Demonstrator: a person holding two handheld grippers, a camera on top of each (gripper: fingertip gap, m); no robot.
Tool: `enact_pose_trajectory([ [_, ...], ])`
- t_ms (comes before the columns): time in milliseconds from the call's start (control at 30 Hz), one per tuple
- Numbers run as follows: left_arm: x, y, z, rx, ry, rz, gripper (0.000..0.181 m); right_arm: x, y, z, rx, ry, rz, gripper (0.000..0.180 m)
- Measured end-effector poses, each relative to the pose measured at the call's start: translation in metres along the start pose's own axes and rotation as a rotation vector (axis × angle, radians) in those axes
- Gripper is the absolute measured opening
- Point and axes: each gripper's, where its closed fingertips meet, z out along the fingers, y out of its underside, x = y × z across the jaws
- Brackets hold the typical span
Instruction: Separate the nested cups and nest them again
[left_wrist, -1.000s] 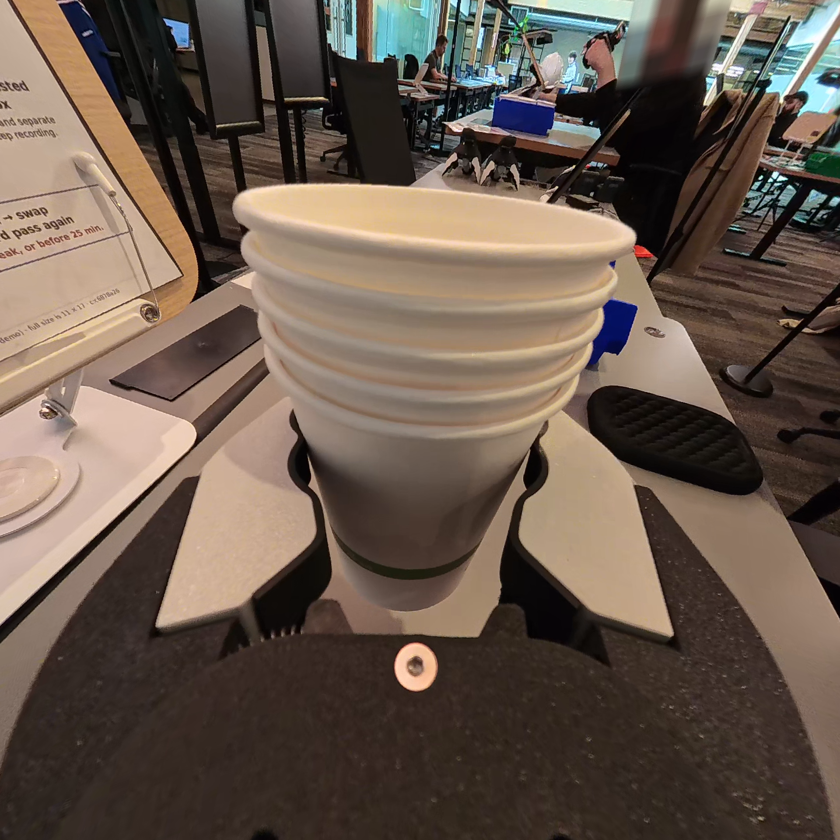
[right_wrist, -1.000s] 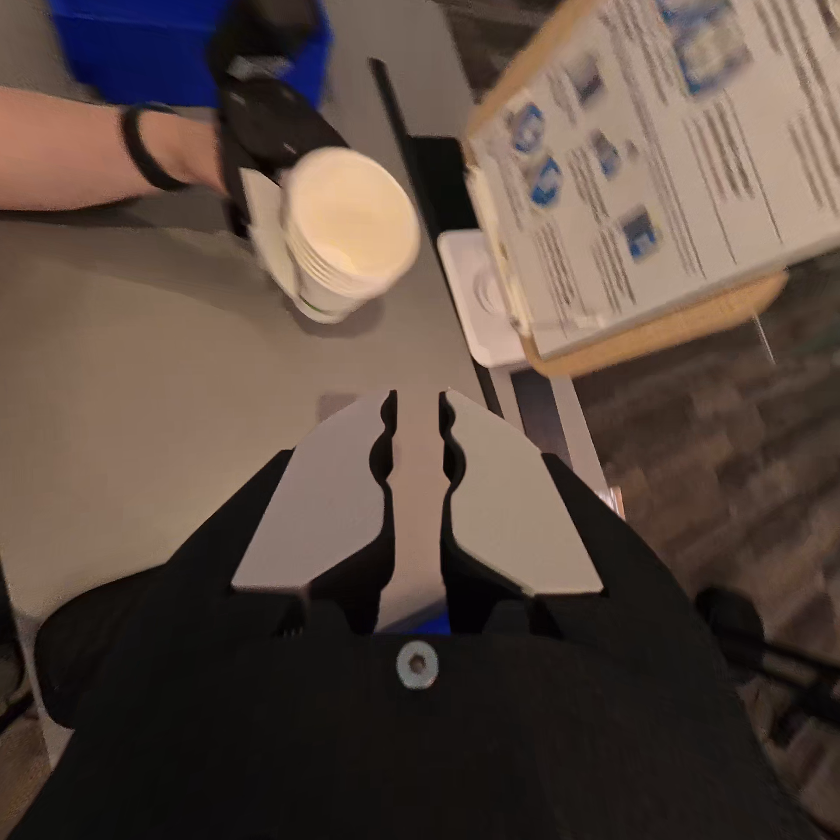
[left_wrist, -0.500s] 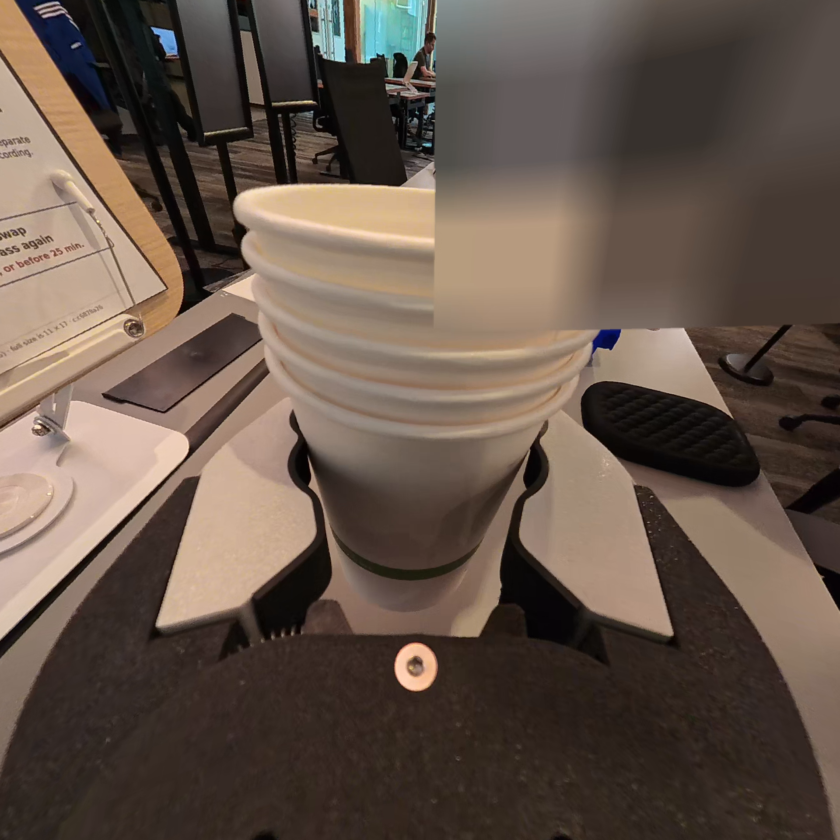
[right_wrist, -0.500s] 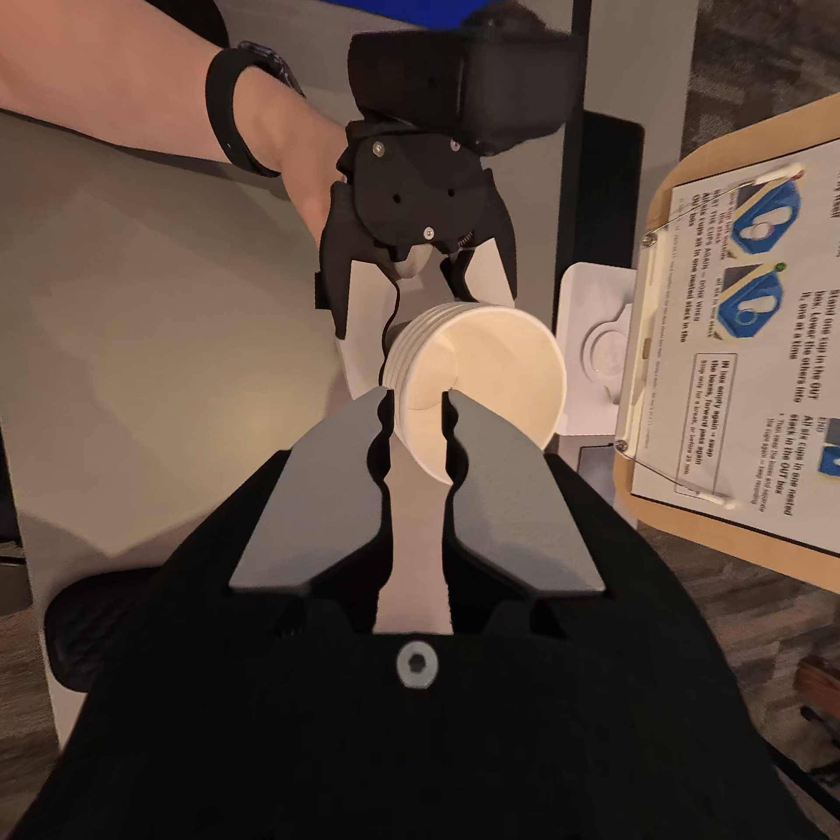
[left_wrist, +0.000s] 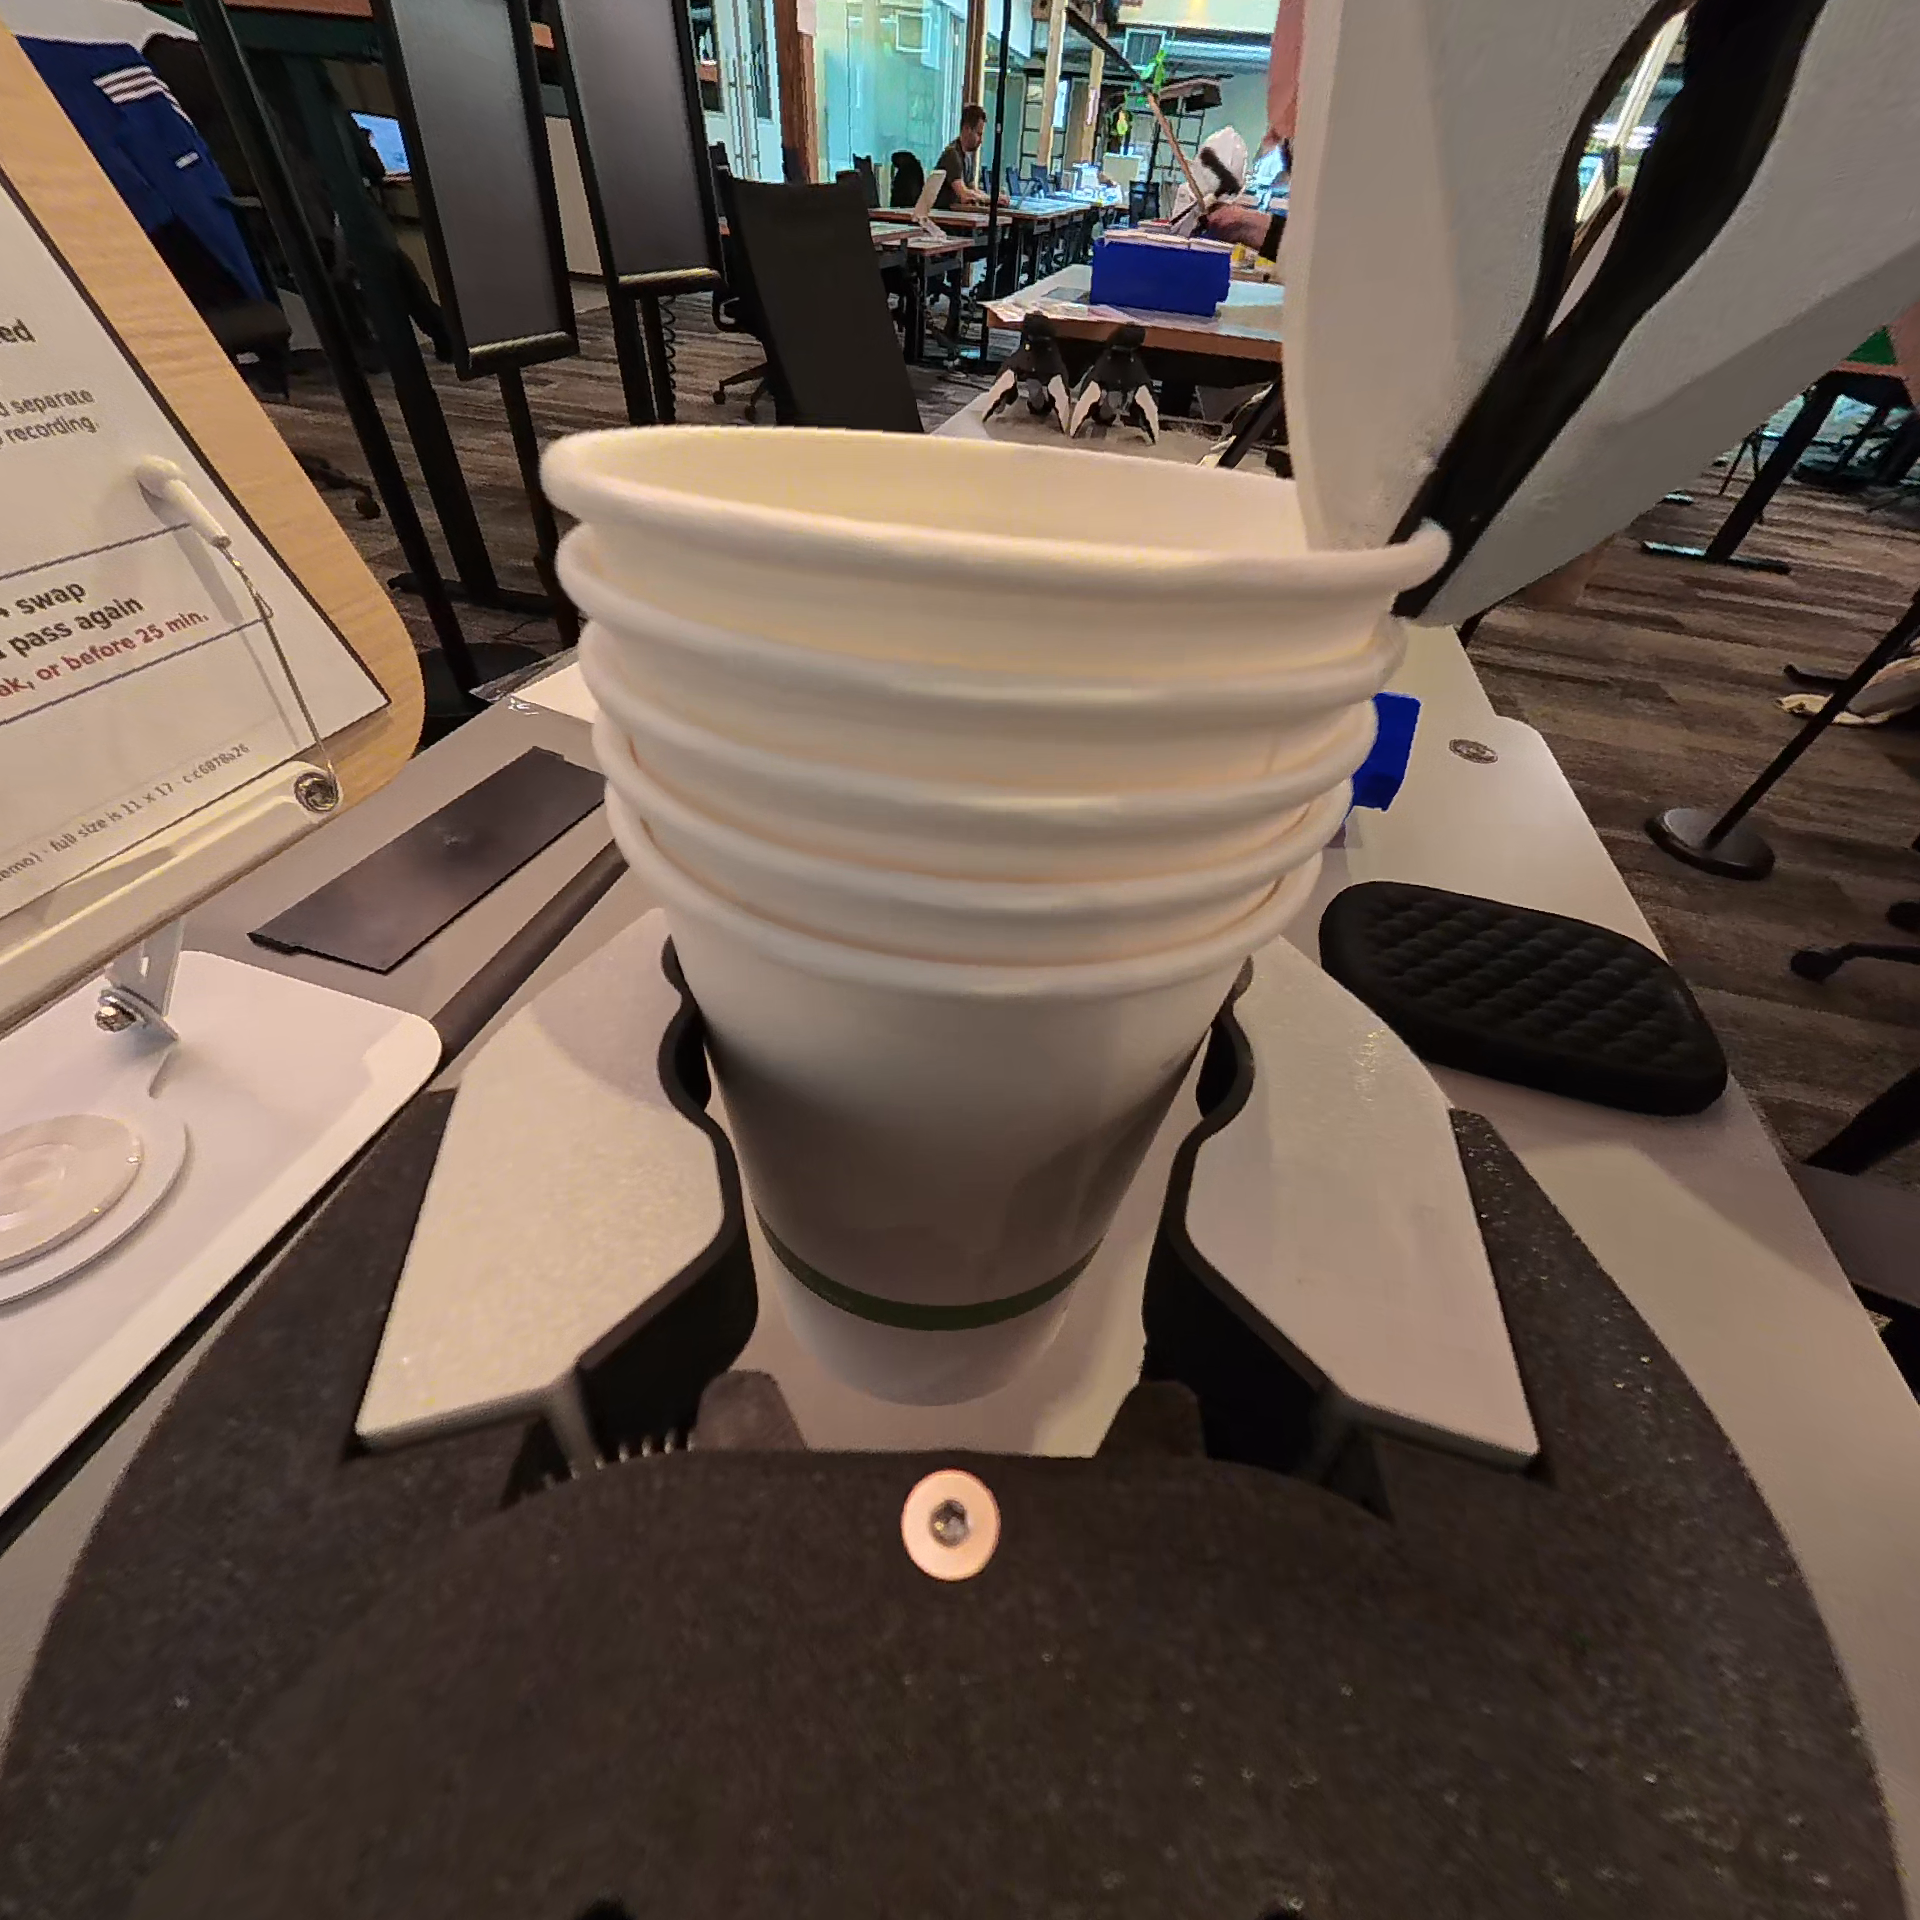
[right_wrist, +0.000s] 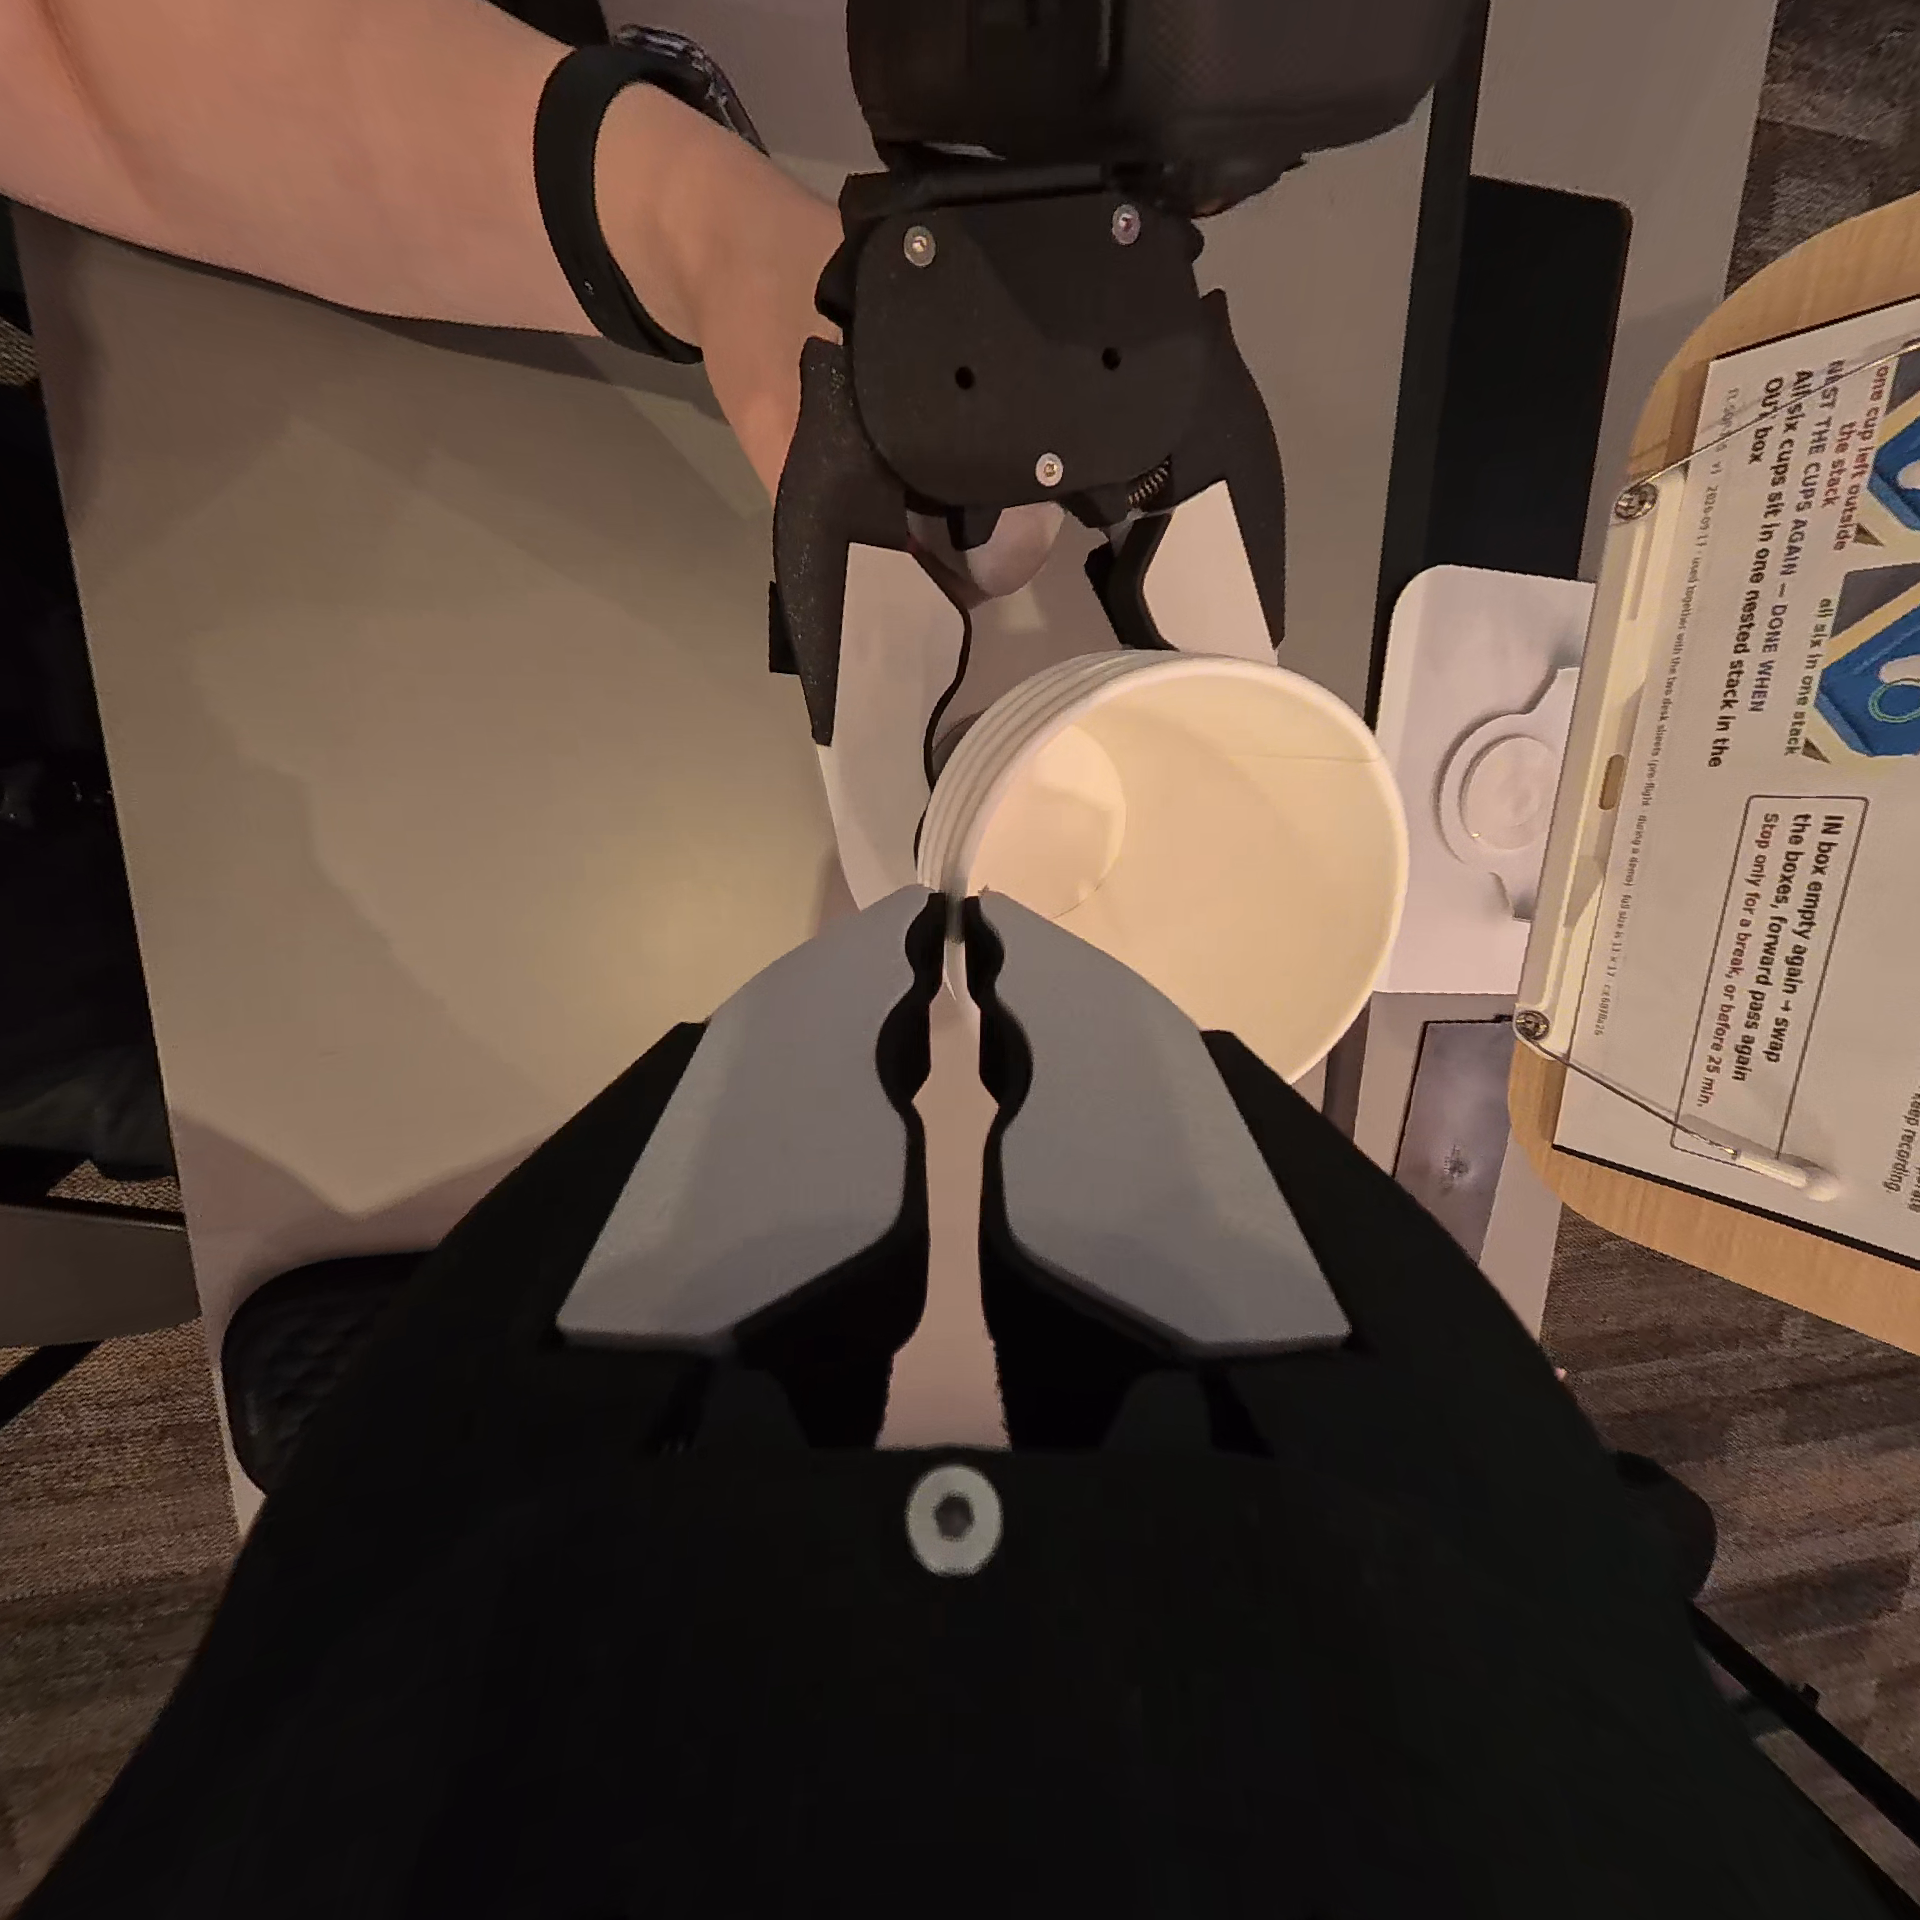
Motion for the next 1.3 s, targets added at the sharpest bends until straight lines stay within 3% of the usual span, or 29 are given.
enact_pose_trajectory([
  [867,0.004,-0.008,-0.004,0.029,0.006,0.008,0.093,0.002,-0.015,-0.037,-0.001,0.041,-0.014,0.003],
  [1300,0.014,-0.017,-0.006,0.040,0.014,0.044,0.093,-0.012,-0.008,-0.018,-0.057,-0.043,-0.013,0.003],
])
